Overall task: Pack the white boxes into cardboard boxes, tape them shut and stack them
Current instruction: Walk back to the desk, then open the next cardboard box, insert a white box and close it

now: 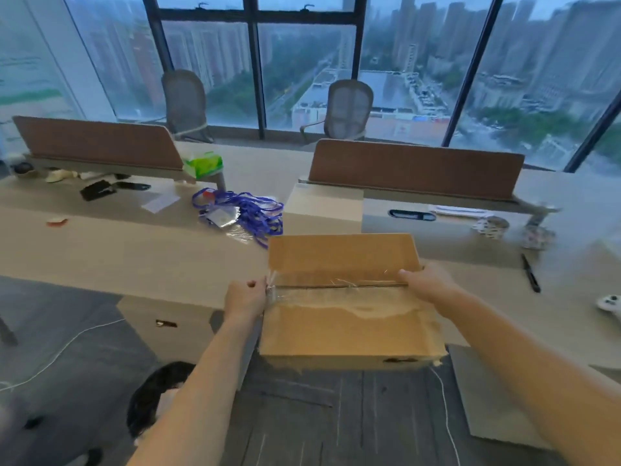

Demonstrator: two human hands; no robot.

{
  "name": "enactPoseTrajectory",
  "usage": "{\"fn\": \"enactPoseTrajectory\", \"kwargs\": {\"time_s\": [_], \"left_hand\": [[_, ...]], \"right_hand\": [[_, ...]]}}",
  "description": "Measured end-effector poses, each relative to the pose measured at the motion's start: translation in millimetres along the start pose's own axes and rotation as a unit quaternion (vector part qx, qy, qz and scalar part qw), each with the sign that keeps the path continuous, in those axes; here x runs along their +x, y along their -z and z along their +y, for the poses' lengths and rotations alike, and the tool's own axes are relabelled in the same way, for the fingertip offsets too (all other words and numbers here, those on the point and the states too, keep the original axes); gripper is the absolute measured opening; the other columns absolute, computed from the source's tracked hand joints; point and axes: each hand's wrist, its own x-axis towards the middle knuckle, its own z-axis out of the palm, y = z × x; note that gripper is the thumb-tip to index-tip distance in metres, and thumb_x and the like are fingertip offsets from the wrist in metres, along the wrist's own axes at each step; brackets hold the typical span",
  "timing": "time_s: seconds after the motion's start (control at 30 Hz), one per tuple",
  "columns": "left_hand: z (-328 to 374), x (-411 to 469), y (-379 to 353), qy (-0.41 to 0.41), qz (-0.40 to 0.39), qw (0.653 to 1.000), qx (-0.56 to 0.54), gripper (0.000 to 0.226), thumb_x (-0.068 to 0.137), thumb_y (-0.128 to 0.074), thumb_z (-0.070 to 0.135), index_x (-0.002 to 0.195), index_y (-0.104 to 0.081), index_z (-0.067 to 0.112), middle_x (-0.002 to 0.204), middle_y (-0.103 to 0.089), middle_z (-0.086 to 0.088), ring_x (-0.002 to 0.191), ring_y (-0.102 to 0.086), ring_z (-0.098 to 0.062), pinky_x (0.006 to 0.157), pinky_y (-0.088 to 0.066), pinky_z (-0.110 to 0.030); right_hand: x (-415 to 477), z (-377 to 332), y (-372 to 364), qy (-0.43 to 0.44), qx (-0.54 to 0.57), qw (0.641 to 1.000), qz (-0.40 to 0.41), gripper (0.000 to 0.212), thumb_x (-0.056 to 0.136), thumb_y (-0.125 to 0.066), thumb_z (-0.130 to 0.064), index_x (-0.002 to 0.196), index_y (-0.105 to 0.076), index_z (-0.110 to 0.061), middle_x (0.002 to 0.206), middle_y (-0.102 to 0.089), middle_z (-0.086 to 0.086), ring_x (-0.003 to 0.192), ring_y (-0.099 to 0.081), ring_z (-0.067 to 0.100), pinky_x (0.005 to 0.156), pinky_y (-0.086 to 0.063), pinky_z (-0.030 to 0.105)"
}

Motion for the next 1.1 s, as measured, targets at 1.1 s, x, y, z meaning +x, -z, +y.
{"fn": "enactPoseTrajectory", "kwargs": {"time_s": [1.1], "left_hand": [[142.3,124.0,-390.8,0.106,-0.086,0.985,0.107,0.015,0.075,-0.086,0.024,0.079,-0.074,0.016,0.087,-0.076,-0.010,0.075,-0.066,-0.021,0.085,-0.058,-0.037]], "right_hand": [[343.9,156.9,182.5,-0.104,-0.069,0.991,-0.054,0.043,0.097,-0.049,-0.043,0.121,-0.060,-0.009,0.117,-0.066,0.009,0.105,-0.060,0.028,0.090,-0.048,0.038]]}}
